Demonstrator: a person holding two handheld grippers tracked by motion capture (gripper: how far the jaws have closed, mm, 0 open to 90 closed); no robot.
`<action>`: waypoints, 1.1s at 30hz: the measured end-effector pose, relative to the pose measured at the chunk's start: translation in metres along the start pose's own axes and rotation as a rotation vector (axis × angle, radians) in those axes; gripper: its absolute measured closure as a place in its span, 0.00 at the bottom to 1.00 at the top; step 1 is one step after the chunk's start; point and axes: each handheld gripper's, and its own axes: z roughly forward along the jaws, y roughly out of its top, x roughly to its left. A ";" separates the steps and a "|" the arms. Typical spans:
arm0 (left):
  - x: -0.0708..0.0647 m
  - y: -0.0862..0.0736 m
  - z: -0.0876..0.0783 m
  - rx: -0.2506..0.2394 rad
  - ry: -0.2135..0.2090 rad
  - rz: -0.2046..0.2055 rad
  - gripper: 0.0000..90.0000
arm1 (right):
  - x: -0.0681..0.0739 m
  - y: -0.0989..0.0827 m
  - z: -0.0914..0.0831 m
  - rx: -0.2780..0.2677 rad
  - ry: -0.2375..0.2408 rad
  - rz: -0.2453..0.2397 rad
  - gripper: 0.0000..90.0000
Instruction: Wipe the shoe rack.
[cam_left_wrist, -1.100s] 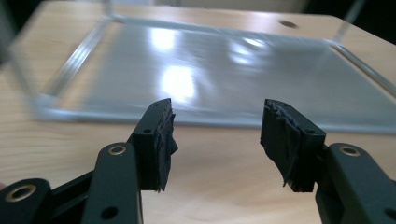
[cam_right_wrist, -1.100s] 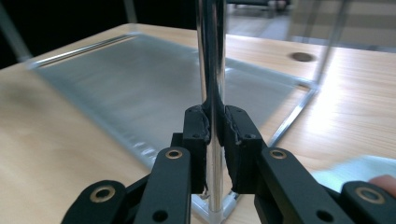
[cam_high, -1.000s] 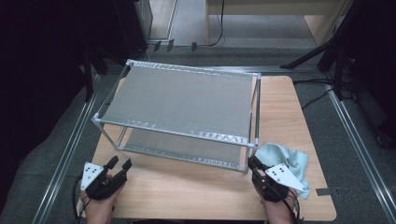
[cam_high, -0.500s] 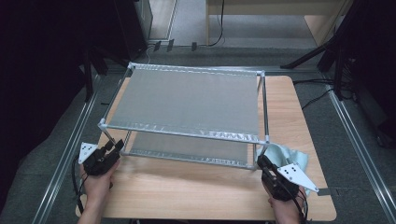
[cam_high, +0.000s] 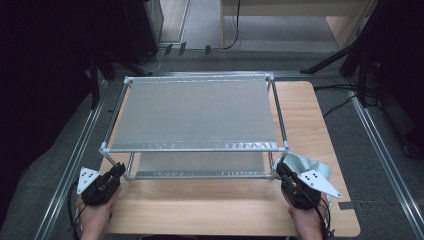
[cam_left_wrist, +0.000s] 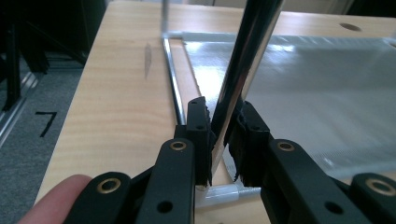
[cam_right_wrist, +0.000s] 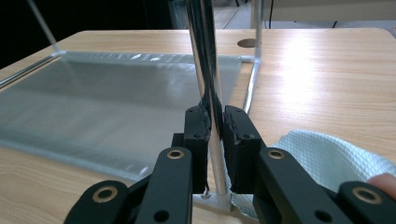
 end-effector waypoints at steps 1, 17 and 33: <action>0.001 -0.004 -0.011 0.017 -0.052 -0.020 0.87 | 0.000 0.003 0.003 0.001 -0.005 -0.005 0.90; -0.006 -0.008 -0.033 -0.022 -0.073 -0.025 0.76 | -0.043 0.020 -0.029 -0.049 0.036 0.046 0.50; -0.006 -0.009 -0.034 -0.044 -0.079 -0.008 0.79 | -0.084 -0.019 -0.011 0.233 -0.271 0.147 0.86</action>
